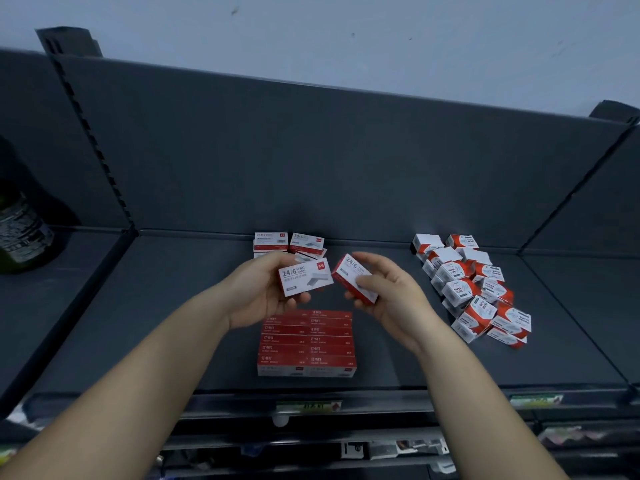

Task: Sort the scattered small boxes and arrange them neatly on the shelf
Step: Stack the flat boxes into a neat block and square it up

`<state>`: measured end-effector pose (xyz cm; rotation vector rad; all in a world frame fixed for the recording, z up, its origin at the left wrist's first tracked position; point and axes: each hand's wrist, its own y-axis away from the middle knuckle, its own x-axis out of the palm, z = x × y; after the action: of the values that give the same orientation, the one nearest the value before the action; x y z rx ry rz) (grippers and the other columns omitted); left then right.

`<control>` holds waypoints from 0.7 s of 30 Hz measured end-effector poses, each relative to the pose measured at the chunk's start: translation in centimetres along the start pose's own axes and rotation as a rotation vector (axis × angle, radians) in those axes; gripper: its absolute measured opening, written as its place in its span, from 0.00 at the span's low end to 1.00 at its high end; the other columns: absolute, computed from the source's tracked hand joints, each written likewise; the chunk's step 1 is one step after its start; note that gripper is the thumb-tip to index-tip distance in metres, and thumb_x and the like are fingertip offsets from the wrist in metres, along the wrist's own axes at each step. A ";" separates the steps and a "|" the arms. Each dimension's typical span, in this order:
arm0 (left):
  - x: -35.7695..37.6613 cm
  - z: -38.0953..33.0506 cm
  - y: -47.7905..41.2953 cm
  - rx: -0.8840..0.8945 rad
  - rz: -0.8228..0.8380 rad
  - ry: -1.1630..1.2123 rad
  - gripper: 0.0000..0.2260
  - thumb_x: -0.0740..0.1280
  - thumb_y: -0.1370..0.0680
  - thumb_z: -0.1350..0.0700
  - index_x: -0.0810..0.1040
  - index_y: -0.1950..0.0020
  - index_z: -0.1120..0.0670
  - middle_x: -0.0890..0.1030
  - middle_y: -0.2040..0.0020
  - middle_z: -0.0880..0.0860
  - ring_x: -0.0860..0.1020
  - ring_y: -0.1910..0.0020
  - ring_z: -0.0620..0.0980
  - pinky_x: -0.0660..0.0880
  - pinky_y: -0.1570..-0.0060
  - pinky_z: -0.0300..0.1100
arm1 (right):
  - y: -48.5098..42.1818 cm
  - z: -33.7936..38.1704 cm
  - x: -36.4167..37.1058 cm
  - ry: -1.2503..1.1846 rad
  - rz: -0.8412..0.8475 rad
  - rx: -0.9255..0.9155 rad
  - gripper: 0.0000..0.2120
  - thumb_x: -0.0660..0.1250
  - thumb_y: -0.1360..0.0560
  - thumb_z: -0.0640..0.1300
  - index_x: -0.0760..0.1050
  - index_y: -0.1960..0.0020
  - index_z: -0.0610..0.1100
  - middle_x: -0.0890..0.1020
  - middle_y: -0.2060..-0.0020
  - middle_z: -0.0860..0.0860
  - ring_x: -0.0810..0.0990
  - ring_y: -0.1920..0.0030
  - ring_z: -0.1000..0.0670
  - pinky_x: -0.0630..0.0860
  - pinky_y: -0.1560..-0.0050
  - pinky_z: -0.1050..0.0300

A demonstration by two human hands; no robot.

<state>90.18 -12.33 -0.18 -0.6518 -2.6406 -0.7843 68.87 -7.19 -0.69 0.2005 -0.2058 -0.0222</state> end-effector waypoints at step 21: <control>-0.6 1.2 0.5 0.217 -0.004 0.125 0.11 0.63 0.22 0.68 0.77 0.42 0.59 0.83 0.47 0.58 0.83 0.54 0.49 0.81 0.58 0.38 | 0.4 -1.2 0.3 -0.242 -0.034 -0.116 0.05 0.61 0.21 0.36 0.76 0.49 0.40 0.84 0.54 0.45 0.82 0.56 0.49 0.79 0.58 0.59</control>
<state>90.77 -11.42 -1.20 -0.5213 -2.5650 -0.5106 69.38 -6.54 -1.75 0.0854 -0.4410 -0.0924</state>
